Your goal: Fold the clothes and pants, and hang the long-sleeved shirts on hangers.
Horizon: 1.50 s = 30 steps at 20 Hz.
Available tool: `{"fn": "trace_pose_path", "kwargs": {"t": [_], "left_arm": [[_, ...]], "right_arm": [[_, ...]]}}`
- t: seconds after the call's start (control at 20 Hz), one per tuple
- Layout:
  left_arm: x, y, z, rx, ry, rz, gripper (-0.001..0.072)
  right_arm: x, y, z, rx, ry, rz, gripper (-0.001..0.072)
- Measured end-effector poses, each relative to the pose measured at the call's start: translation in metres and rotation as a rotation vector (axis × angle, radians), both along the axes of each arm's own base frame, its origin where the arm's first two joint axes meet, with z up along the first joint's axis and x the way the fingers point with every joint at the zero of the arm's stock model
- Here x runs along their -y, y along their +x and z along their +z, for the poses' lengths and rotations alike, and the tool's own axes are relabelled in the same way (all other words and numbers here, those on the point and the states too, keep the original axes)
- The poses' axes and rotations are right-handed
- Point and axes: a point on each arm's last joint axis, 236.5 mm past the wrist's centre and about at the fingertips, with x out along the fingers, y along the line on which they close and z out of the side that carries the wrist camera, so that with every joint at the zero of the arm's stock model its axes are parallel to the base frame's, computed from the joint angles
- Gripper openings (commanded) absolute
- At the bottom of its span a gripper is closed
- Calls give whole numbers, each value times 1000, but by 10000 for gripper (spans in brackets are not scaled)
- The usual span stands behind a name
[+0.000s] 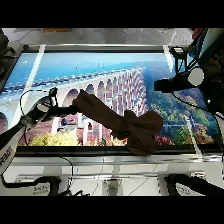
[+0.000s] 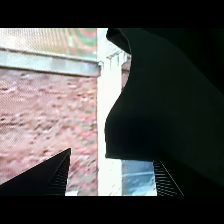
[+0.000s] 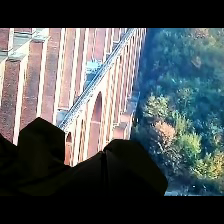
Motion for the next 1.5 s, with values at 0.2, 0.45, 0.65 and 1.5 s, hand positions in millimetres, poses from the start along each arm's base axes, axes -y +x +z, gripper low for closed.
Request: {"fn": "trace_pose_path", "kwargs": {"t": [0.2,0.45,0.65,1.5], "left_arm": [[11,8,-5,20,21,-15,75],[15,13,4,50,27,-20,15],[8,19,60,171,72,-56,14],[-46,-41,286,686,561,-183,14]], "right_arm": [[0,0,0,1,1,0,11],[-1,-3,-2,-15,4,2,10],[14,-10,-7,-46,-91,69,9],[-31,-168,-163,-589,590,213,510]]}}
